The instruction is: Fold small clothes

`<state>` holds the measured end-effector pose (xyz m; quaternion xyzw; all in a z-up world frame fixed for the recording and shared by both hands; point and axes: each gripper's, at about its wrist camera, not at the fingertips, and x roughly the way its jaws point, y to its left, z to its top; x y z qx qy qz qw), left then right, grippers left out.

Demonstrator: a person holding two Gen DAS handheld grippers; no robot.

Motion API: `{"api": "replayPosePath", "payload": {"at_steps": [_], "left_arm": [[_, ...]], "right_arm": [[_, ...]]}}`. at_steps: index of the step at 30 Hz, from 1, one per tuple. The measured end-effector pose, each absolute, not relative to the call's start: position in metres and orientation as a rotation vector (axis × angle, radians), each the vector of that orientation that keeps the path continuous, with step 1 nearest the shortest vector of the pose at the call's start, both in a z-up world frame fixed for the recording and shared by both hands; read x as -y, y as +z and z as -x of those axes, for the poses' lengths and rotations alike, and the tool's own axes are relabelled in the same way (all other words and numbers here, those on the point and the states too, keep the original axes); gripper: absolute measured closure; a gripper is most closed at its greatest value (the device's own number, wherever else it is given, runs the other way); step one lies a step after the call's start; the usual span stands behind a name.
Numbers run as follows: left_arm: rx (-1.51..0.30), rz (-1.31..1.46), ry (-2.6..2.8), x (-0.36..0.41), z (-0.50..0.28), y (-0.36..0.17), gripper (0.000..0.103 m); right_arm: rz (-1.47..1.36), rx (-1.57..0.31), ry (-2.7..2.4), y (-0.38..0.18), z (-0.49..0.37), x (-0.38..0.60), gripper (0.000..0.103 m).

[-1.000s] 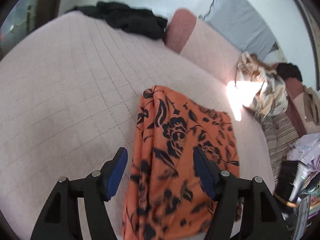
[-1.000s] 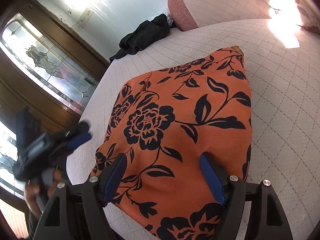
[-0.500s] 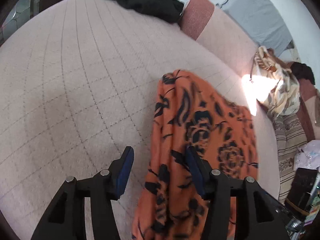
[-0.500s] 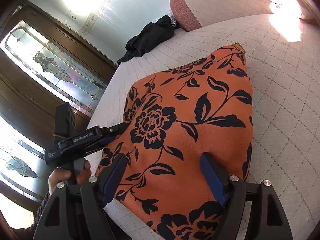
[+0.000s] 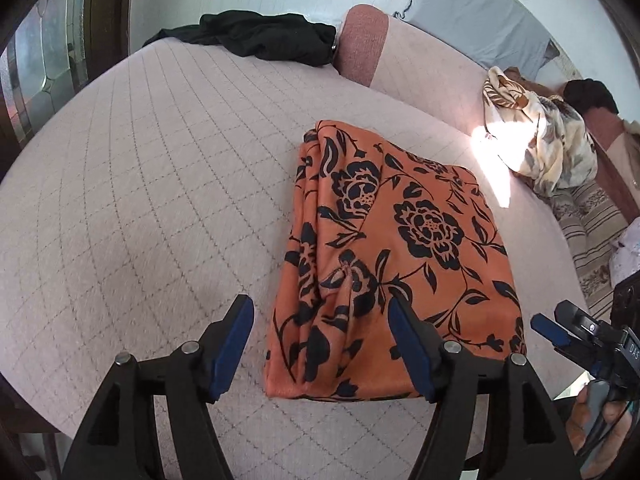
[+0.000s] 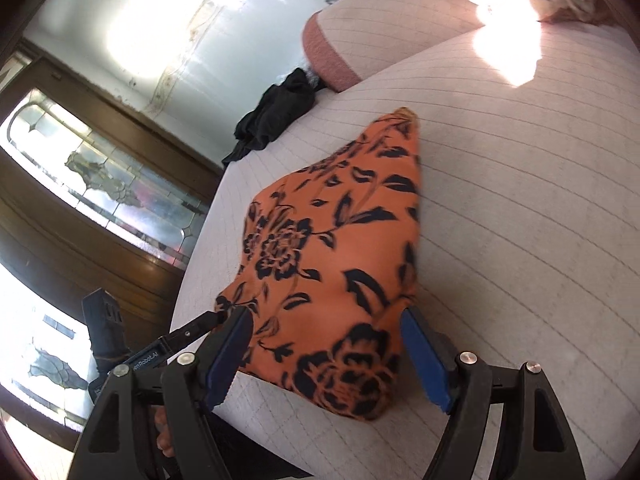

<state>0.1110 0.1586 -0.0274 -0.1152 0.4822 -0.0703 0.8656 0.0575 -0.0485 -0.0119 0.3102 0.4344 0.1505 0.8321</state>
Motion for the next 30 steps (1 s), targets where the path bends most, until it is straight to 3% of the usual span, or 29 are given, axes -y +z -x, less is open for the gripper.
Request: {"api": "replayPosePath", "payload": {"at_steps": [17,22,30], "left_arm": [[-0.992,0.199,-0.127,-0.154,-0.104,-0.016,0.031],[-0.965,0.281,-0.147,-0.171,-0.126,-0.015,0.02],[-1.177,0.319,-0.247,-0.178,-0.181,-0.075,0.019]], "right_arm": [[-0.7,-0.943,0.293,-0.025,-0.048,0.064,0.02],[-0.737,-0.965,0.3,-0.03,-0.067,0.07,0.019],[-0.834,-1.057,0.324,-0.063,-0.145,0.067,0.017]]}}
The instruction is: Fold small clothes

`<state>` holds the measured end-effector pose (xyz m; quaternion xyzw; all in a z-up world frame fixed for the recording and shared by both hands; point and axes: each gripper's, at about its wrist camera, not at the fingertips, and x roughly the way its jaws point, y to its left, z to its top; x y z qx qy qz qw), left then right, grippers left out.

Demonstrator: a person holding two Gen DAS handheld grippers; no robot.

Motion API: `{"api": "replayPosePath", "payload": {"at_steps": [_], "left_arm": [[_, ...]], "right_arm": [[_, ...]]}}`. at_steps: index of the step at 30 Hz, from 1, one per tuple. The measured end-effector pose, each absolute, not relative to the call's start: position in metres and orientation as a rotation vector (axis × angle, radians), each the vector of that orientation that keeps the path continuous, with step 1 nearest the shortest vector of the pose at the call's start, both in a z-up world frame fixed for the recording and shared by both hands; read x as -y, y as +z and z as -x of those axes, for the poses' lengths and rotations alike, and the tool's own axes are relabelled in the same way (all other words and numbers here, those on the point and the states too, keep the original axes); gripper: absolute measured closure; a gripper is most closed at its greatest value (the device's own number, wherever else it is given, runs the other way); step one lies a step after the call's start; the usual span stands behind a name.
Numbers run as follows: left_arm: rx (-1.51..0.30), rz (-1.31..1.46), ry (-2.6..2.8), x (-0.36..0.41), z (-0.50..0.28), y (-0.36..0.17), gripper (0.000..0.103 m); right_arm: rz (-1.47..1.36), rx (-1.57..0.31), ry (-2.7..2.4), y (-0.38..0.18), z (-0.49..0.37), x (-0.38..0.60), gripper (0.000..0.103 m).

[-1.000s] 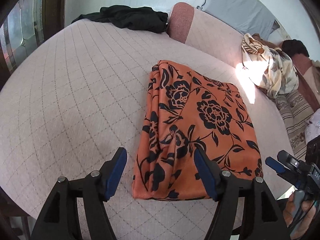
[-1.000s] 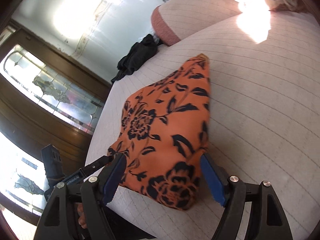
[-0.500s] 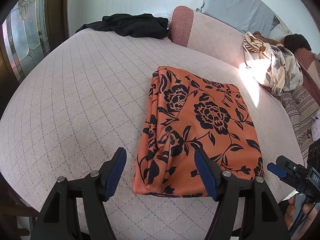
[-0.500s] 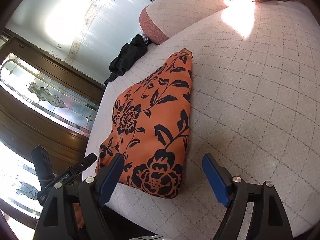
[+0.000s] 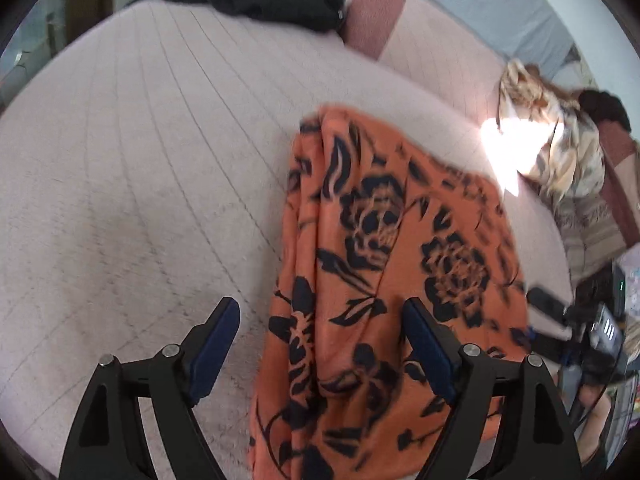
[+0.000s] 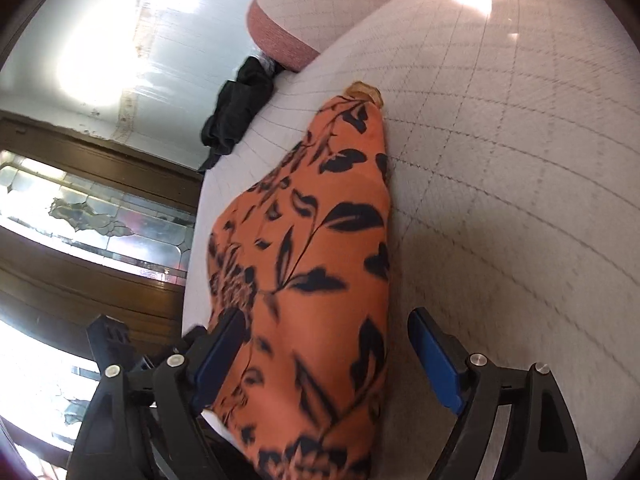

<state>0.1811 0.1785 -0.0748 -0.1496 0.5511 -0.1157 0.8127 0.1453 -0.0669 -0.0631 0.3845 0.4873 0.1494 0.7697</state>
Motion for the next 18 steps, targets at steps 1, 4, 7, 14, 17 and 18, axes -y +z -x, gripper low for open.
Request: {"api": "replayPosePath", "payload": {"at_steps": [1,4,7,14,17,18], "left_arm": [[-1.177,0.317,-0.26,-0.176,-0.181,-0.079,0.019],[-1.155,0.278,-0.326,-0.166,-0.176,-0.074,0.053],[-1.124,0.263,-0.32,-0.161,-0.173,-0.061,0.067],[-0.965,0.267,-0.36,-0.138,-0.173,-0.006,0.071],[-0.95,0.262,-0.401,-0.126,-0.175,-0.001,0.071],[-0.955,0.262,-0.415,-0.123,-0.175,-0.004,0.071]], "right_arm": [[-0.853,-1.076,0.347,-0.07,-0.154,0.064,0.017],[-0.758,-1.129,0.393,-0.07,-0.169,0.046,0.059],[-0.643,-1.109,0.409,-0.051,-0.171,0.039,0.067],[-0.514,-0.95,0.433,0.024,-0.176,0.06,0.068],[-0.524,-0.908,0.406,0.038,-0.179,0.094,0.068],[-0.533,-0.901,0.394,0.038,-0.179,0.106,0.068]]}}
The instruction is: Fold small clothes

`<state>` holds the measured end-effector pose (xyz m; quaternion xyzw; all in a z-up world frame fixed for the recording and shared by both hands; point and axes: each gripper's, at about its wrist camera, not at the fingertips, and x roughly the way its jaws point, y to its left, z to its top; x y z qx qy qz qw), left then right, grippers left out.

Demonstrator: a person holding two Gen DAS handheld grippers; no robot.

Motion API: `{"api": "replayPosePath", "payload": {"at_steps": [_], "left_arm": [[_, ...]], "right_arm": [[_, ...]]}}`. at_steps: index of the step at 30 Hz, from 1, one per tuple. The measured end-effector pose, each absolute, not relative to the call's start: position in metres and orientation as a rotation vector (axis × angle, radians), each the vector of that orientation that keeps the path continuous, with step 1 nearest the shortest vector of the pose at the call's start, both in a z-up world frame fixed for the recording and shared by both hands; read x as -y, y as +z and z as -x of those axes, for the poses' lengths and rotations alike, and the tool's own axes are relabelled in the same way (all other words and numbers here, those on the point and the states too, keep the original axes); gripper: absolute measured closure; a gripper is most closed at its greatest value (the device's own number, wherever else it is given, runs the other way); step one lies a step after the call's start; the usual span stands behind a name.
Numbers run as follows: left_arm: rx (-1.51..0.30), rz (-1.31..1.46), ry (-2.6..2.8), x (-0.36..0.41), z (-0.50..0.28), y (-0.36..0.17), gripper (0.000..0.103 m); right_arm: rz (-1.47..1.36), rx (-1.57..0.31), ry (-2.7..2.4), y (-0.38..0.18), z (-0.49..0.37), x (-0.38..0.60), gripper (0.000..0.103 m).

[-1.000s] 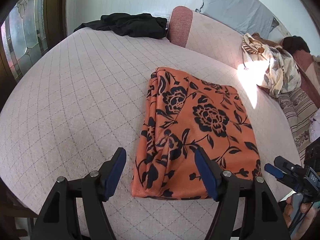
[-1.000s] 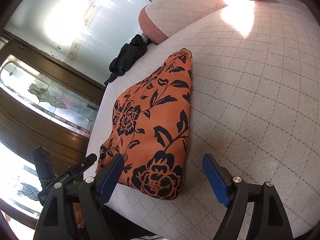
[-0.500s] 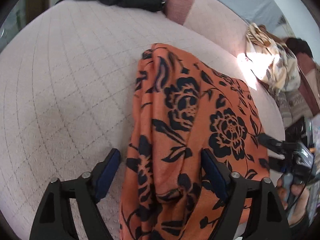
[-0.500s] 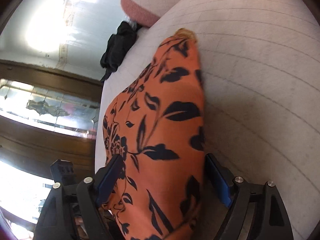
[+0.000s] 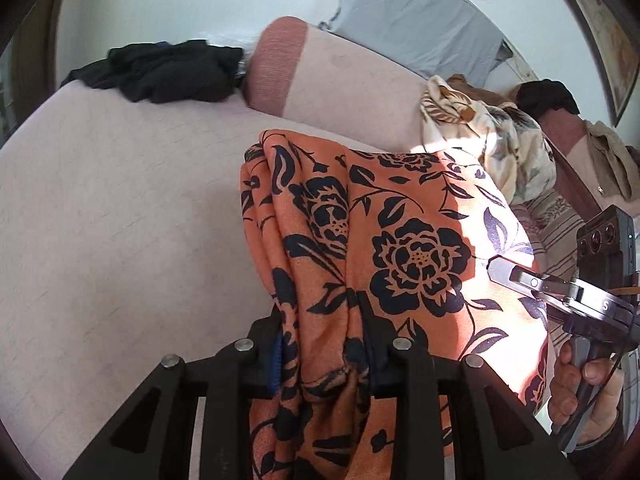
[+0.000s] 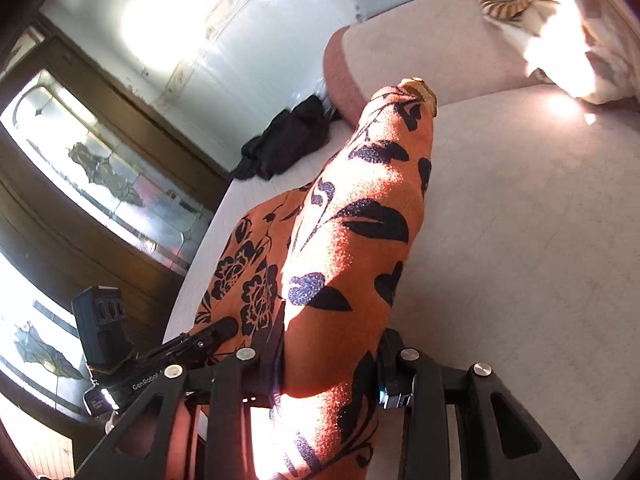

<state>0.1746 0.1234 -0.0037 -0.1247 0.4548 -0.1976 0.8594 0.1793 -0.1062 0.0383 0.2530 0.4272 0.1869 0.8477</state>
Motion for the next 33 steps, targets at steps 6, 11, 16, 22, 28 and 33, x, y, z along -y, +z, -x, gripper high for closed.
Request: {"api": "replayPosePath", "payload": {"at_steps": [6,11,16,22,28,33], "left_arm": [[-0.999,0.221,-0.322,-0.104,-0.173,-0.045,0.064],[-1.012,0.135,-0.3,-0.125,-0.156,-0.054,0.046],[-0.969,0.083,-0.326,-0.155,-0.136,-0.033,0.043],[-0.983,0.049,-0.324,-0.157,-0.124,-0.036,0.04],[-0.977,0.045,-0.308,-0.167,-0.105,-0.028,0.033],[-0.95,0.056,-0.295,-0.172,-0.086,-0.013,0.028]], "right_arm": [[-0.582,-0.943,0.242,-0.013,-0.181,0.17,0.062],[-0.613,-0.979,0.065,-0.053,-0.161,0.192,0.037],[-0.527,-0.85,-0.019,-0.008,-0.135,0.19,0.037],[-0.503,-0.792,0.153,0.022,-0.103,0.139,0.021],[-0.477,-0.939,0.129,-0.011,-0.099,0.123,0.019],[-0.363,-0.818,0.107,0.033,-0.067,0.103,0.018]]}}
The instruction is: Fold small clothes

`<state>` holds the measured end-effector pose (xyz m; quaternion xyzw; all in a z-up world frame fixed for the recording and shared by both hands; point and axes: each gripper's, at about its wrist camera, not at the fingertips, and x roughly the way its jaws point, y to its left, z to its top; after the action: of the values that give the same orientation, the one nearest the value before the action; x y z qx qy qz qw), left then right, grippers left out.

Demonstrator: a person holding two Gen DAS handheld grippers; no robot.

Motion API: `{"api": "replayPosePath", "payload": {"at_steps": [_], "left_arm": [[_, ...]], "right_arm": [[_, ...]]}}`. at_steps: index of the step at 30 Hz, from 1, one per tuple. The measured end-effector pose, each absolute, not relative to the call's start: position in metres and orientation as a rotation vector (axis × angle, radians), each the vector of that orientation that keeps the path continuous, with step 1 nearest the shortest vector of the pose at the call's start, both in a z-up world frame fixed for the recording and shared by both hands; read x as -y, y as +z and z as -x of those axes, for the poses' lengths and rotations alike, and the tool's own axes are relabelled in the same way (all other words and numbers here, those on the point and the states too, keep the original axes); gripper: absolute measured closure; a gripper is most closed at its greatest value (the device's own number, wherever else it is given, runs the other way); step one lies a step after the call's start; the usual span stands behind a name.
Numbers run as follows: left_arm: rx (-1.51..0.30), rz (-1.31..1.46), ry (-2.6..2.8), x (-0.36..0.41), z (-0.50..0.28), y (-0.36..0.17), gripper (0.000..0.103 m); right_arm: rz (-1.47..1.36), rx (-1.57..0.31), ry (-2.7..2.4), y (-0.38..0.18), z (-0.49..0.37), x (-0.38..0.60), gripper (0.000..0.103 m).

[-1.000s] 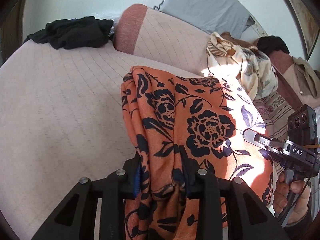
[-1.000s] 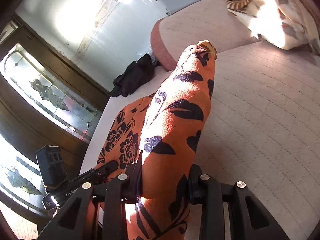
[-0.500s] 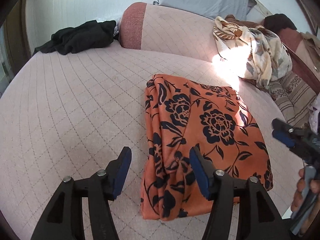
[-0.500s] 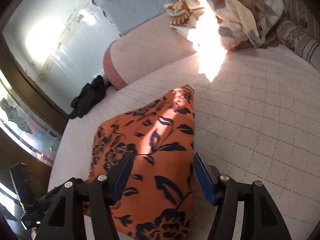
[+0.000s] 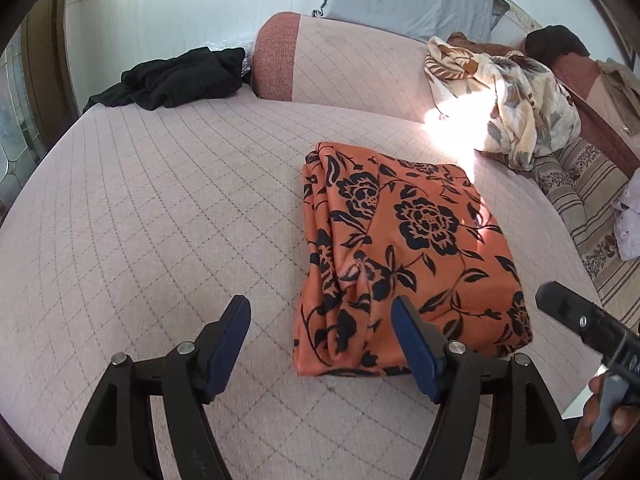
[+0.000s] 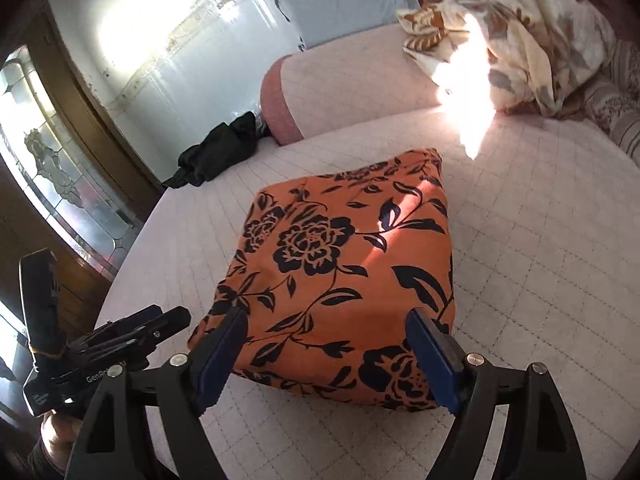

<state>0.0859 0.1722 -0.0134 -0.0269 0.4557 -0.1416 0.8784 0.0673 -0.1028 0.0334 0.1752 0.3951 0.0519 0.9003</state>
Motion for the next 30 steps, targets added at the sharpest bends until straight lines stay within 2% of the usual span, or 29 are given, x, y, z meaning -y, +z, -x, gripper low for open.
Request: {"api": "replayPosePath", "payload": {"at_steps": [9,12,19,30], "left_arm": [[-0.927,-0.004,-0.238,-0.172,-0.037,0.001,0.014],[-0.961,-0.036,-0.188,-0.168,-0.028,0.001,0.014],[-0.926,-0.139,-0.106,-0.155,-0.006,0.003,0.014],[-0.884,-0.087,-0.161,-0.151,0.008,0.027,0.014]], "right_arm": [[-0.263,-0.87,0.034,0.015,-0.023,0.083,0.018],[-0.194,-0.881,0.001,0.009,-0.017,0.079,0.018],[-0.103,-0.903,-0.047,-0.001,-0.009,0.076,0.0],[-0.08,-0.879,-0.132,0.036,0.004,0.075,0.0]]}}
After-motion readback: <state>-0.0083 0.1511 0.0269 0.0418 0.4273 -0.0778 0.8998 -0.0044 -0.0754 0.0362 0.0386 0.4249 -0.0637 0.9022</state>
